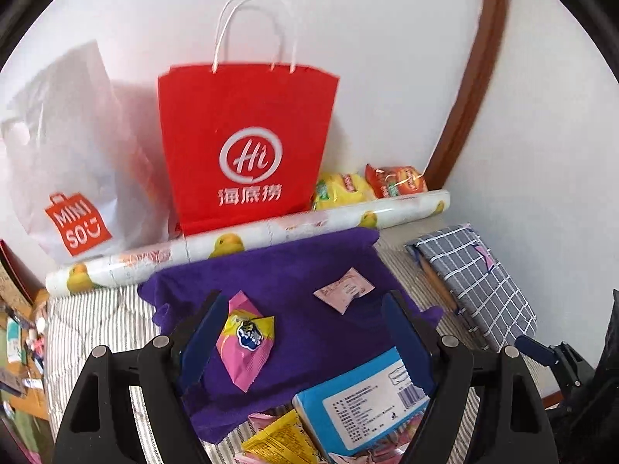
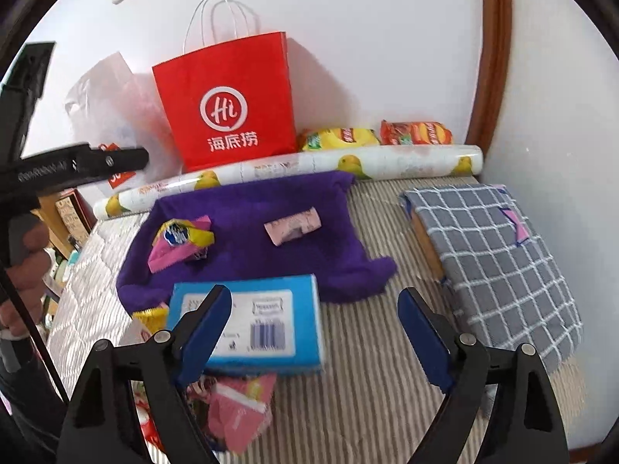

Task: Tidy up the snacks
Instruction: 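Withdraw both tools from the towel back toward the snack pile, then grasp the pink wrapped snack bag with the right tool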

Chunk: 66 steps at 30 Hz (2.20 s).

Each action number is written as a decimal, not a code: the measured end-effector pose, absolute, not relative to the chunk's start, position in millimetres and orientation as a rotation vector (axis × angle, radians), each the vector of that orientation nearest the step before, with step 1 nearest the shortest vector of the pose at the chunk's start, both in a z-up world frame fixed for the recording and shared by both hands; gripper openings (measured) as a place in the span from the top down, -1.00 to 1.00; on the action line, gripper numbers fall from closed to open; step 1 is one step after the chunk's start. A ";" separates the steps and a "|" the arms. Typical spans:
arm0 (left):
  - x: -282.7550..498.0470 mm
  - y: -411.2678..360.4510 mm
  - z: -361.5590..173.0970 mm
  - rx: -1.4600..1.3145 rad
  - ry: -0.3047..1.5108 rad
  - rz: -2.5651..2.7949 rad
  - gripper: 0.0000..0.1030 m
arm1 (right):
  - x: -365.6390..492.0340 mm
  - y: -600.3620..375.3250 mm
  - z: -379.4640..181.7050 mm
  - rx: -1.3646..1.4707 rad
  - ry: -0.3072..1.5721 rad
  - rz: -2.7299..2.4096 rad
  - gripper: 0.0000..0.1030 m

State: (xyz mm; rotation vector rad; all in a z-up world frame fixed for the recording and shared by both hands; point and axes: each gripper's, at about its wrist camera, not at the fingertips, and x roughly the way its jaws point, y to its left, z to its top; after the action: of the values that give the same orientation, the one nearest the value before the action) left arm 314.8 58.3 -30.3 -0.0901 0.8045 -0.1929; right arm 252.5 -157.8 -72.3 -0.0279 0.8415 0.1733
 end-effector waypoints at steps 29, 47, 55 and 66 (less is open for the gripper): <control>141.4 91.7 -52.3 -0.233 0.864 -0.055 -0.54 | 143.0 -156.7 -82.4 -0.040 0.802 0.267 -0.68; 116.0 130.4 -104.9 -0.279 0.923 0.047 -0.56 | 148.6 -137.2 -141.4 0.018 0.903 0.378 -0.40; 125.9 145.4 -124.4 -0.319 0.969 0.058 -0.56 | 183.5 -125.1 -167.6 0.082 0.964 0.362 -0.26; 138.9 120.6 -166.8 -0.336 1.097 -0.024 -0.57 | 198.6 -129.3 -189.1 0.159 0.987 0.376 0.13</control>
State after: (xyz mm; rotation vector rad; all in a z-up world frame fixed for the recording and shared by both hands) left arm 138.9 120.6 -166.8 -0.3361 1.0974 -0.0244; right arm 198.6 -129.3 -189.1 0.1586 0.9866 0.3761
